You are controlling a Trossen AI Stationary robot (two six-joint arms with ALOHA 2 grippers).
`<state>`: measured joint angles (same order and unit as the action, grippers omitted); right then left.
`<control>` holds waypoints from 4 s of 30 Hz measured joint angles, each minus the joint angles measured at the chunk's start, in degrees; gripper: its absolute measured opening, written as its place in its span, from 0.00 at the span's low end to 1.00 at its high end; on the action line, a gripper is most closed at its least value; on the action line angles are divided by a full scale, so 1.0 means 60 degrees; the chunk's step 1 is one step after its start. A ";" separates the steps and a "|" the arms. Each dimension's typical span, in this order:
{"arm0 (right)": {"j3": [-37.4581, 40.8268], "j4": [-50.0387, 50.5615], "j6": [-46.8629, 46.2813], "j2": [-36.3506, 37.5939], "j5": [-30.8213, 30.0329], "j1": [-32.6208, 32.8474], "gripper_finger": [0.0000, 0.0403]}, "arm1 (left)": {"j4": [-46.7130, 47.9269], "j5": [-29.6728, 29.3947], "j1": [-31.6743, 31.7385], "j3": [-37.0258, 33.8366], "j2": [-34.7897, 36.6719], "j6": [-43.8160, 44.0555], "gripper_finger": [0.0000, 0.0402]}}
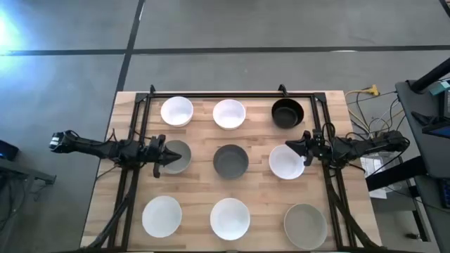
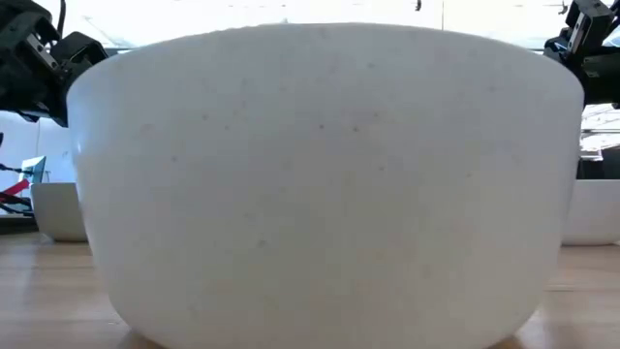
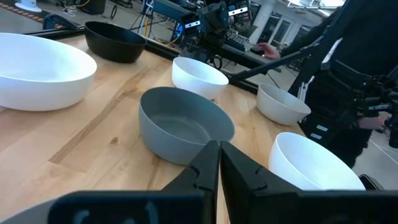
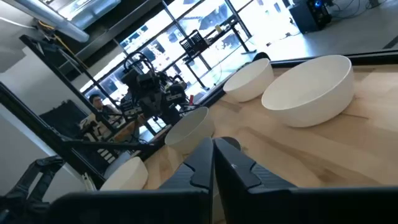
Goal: Nest bowls inside each other
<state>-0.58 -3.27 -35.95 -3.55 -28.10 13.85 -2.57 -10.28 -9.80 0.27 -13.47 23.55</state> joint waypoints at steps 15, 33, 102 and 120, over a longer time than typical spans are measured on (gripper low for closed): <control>-0.0003 0.0000 0.0000 0.0000 0.0001 0.0001 0.02 | 0.0000 0.0000 0.0000 0.0000 0.0000 0.0000 0.00; 0.0000 0.0000 -0.0003 0.0002 0.0001 0.0003 0.02 | 0.0000 0.0000 0.0007 0.0000 0.0000 0.0000 0.00; -1.6201 0.9161 0.2856 -1.2288 -0.2510 -0.1169 0.02 | 0.2839 -0.4440 0.0011 1.0164 -0.4194 -0.3921 0.00; -1.7071 1.2909 0.3542 -1.4619 0.4410 -0.3180 0.02 | 0.2935 -0.6604 0.0013 1.1483 -0.4319 -0.8513 0.00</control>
<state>-103.01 74.18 -14.69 -91.26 -1.64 -5.23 15.04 -49.90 -9.72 69.17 -39.39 -27.52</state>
